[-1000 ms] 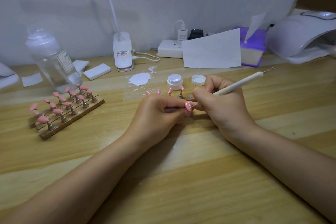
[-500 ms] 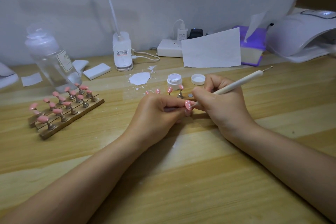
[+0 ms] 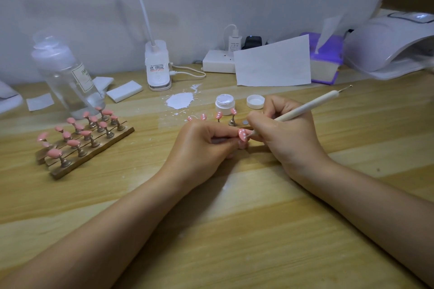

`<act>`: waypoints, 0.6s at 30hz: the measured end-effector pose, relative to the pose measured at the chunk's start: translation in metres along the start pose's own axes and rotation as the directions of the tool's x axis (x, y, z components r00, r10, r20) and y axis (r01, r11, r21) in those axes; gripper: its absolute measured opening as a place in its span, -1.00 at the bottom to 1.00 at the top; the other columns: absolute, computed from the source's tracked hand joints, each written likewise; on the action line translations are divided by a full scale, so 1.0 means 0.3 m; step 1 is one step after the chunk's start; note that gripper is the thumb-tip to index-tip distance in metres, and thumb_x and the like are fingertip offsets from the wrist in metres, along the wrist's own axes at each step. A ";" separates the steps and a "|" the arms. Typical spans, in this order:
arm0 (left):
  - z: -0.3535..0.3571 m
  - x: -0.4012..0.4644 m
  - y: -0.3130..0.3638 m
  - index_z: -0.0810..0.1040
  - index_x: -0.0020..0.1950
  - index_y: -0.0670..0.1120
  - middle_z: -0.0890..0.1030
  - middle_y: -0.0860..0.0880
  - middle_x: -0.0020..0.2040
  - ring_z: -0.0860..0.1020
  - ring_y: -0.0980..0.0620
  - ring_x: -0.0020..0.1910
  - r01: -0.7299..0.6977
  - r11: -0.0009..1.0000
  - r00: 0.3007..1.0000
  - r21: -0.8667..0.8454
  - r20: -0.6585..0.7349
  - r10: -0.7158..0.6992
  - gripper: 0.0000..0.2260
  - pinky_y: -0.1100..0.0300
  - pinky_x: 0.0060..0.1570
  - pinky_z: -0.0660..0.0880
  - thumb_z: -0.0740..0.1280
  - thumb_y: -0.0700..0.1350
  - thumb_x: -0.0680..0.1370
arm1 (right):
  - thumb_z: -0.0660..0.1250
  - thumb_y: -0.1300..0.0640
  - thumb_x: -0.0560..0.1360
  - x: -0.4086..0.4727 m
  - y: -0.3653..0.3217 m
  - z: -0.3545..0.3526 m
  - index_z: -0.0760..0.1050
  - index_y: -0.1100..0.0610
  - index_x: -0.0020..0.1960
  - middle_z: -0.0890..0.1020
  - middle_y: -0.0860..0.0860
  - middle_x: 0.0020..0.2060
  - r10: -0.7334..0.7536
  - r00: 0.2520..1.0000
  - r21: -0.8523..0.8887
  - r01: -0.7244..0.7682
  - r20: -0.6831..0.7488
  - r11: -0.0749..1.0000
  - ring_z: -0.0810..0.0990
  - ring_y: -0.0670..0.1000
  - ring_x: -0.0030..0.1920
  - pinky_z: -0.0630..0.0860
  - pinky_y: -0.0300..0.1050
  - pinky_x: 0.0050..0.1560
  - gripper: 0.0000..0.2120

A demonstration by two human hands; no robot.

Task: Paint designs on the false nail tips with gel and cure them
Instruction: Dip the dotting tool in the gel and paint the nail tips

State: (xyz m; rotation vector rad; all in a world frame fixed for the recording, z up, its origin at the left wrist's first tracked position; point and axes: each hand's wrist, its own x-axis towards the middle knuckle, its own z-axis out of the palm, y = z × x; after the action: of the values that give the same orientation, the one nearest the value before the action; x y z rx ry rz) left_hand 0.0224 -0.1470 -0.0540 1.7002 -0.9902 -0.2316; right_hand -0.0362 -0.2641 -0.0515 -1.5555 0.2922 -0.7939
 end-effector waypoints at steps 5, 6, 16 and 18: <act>-0.002 0.001 -0.001 0.63 -0.15 0.08 0.57 0.35 -0.35 0.46 0.37 -0.41 0.016 1.000 1.000 0.014 -0.004 -0.016 -0.75 0.57 -0.30 0.37 0.39 -0.30 0.43 | 0.36 0.26 0.27 0.000 0.002 -0.002 0.16 0.08 -0.52 0.20 -0.15 -0.63 -0.005 1.000 -0.001 0.005 0.004 1.000 0.25 -0.15 -0.52 0.39 0.00 -0.24 -0.62; -0.002 0.000 -0.001 0.63 -0.14 0.08 0.58 0.33 -0.38 0.46 0.37 -0.42 0.018 1.000 1.000 0.014 -0.007 -0.018 -0.75 0.56 -0.31 0.37 0.39 -0.30 0.43 | 0.36 0.31 0.30 0.000 0.005 -0.002 0.17 0.08 -0.51 0.21 -0.15 -0.64 -0.001 1.000 0.004 0.001 0.002 1.000 0.26 -0.16 -0.53 0.39 0.01 -0.23 -0.58; -0.002 -0.001 -0.001 0.63 -0.10 0.05 0.58 0.34 -0.38 0.46 0.43 -0.39 0.017 1.000 1.000 0.008 0.003 -0.017 -0.77 0.55 -0.33 0.38 0.40 -0.29 0.43 | 0.36 0.25 0.26 0.001 0.006 -0.004 0.17 0.09 -0.51 0.23 -0.14 -0.65 -0.011 1.000 -0.018 0.011 0.007 1.000 0.34 -0.09 -0.50 0.42 -0.10 -0.33 -0.63; -0.003 0.000 -0.002 0.63 -0.09 0.04 0.58 0.32 -0.40 0.47 0.43 -0.39 0.018 1.000 1.000 0.005 0.006 -0.018 -0.78 0.55 -0.34 0.38 0.40 -0.29 0.43 | 0.32 0.19 0.21 0.003 0.004 -0.004 0.17 0.06 -0.54 0.21 -0.13 -0.63 -0.010 1.000 -0.030 0.010 -0.004 0.999 0.28 -0.04 -0.44 0.40 -0.02 -0.26 -0.67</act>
State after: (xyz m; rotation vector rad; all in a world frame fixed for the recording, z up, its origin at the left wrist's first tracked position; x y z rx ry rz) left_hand 0.0231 -0.1463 -0.0541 1.7148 -0.9806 -0.2459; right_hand -0.0360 -0.2656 -0.0526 -1.5851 0.3010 -0.8039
